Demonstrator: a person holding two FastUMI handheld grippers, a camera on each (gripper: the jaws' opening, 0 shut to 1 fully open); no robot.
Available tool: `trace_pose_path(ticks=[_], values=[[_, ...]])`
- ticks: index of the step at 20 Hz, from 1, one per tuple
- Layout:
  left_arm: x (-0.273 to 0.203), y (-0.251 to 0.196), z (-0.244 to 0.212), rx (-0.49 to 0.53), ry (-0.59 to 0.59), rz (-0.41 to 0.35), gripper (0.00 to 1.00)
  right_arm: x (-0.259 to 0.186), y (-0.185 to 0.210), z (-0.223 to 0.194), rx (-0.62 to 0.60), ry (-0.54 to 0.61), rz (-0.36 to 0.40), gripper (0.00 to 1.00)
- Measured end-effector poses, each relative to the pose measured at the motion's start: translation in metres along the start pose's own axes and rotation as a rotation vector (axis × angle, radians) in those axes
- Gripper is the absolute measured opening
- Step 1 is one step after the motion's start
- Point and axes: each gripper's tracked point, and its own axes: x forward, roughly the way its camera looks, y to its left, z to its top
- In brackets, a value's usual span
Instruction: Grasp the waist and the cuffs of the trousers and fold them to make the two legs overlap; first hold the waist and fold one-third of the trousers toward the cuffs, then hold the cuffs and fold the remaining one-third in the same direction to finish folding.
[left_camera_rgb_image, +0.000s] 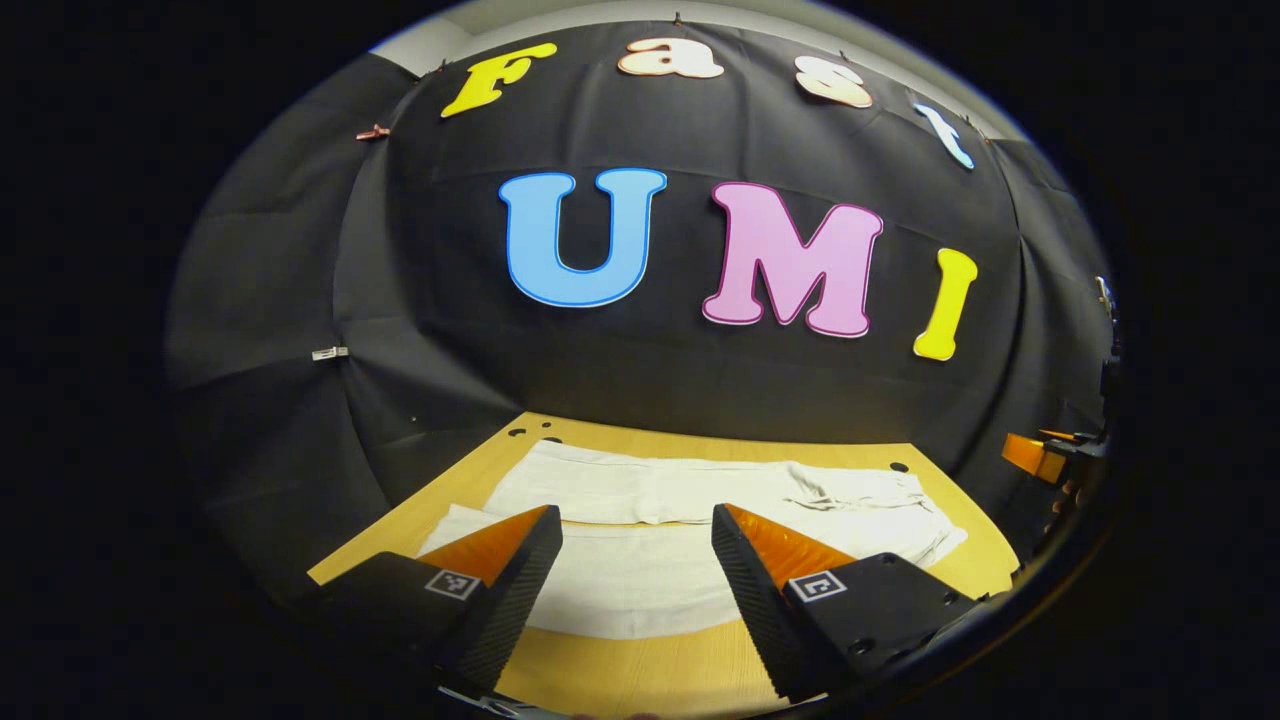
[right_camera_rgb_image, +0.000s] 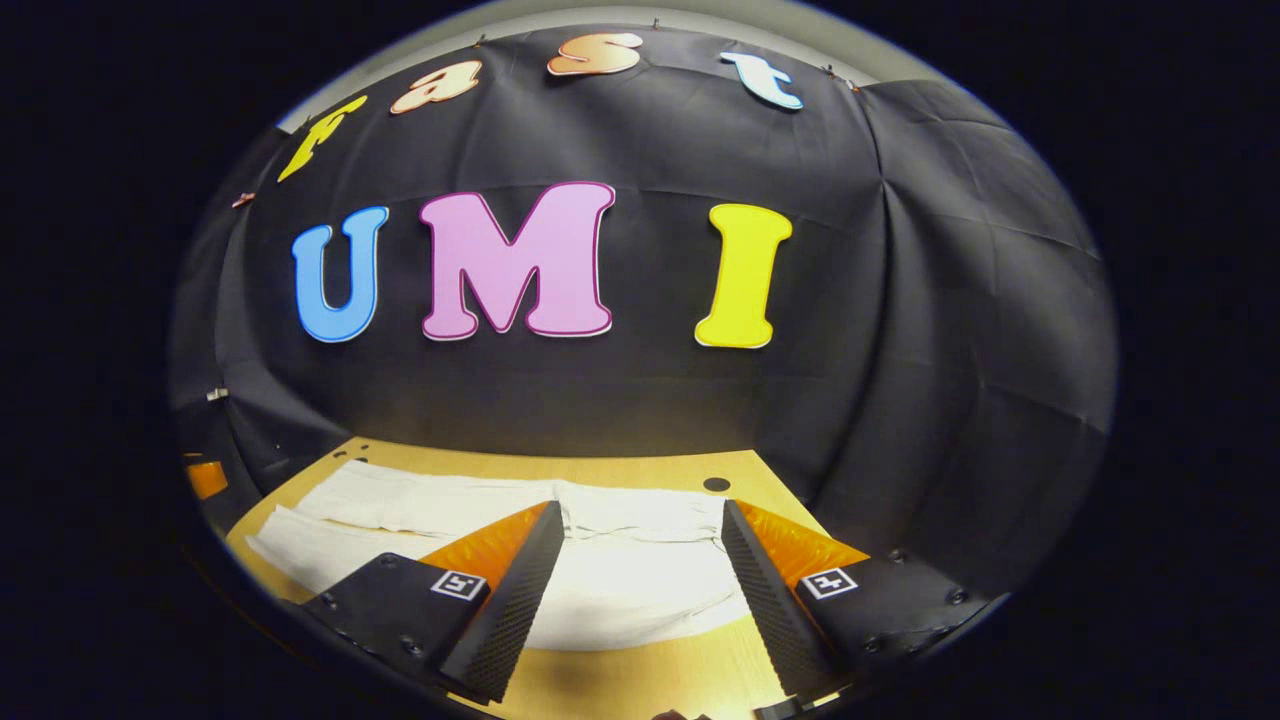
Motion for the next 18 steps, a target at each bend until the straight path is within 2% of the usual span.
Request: trace_pose_path(ticks=[3, 4, 5, 9, 18], values=[[0.000, 0.001, -0.004, 0.001, 0.021, 0.016, 0.96, 0.010, -0.009, -0.013, -0.123, 0.020, 0.031, 0.98], [0.000, 0.000, -0.006, -0.003, 0.025, 0.019, 0.92, 0.013, -0.010, -0.018, -0.170, 0.030, 0.049, 0.98], [0.000, 0.001, -0.007, -0.005, 0.030, 0.026, 0.95, 0.018, -0.011, -0.026, -0.220, 0.042, 0.069, 0.98], [0.002, 0.005, -0.017, -0.014, 0.058, 0.068, 0.95, 0.036, -0.034, -0.054, -0.420, 0.090, 0.123, 0.98], [0.007, 0.020, -0.050, -0.093, 0.124, 0.182, 0.96, 0.072, -0.097, -0.123, -0.708, 0.239, 0.226, 0.98]])
